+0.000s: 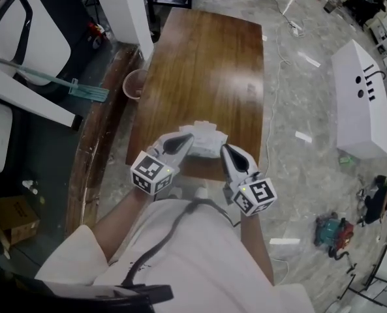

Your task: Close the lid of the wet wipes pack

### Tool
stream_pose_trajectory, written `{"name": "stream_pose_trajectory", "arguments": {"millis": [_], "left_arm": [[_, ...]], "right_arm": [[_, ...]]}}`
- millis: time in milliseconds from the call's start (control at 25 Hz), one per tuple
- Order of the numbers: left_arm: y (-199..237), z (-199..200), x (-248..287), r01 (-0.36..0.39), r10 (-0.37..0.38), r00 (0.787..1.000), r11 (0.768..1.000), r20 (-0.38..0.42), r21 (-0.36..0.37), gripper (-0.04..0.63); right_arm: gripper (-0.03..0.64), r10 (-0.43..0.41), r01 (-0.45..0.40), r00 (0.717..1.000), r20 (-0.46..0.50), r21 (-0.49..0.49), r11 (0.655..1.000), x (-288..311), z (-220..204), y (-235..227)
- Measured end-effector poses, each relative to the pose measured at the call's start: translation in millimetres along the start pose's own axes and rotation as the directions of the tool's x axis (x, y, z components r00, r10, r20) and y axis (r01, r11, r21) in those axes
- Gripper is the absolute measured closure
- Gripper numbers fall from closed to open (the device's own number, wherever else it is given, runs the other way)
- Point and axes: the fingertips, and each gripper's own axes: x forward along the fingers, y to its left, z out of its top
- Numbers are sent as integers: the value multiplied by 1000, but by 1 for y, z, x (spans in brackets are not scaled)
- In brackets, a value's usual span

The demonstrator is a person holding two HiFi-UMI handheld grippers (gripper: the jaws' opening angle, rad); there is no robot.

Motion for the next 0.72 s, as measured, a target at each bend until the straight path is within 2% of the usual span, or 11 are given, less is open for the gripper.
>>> {"name": "stream_pose_trajectory", "arguments": {"millis": [360,520,600,720], "left_arm": [[18,-27,29,-57,57,994,998,-90,-2,589],[28,-52,42,-66,69,984,998,-165,21,589],[29,-66,49,-59,64,977,998,-206,28,565],[36,-80,58,-62,66,971,998,-231,23,561]], "right_arm": [[607,40,-39,998,-49,21,999,9,-12,-26],[607,51,-47,995,-80,51,998,7,-27,-35],[607,60,-54,994,-95,65,996,5,-34,-39],[607,71,-62,991,-112,77,995,6,-40,-44]]}}
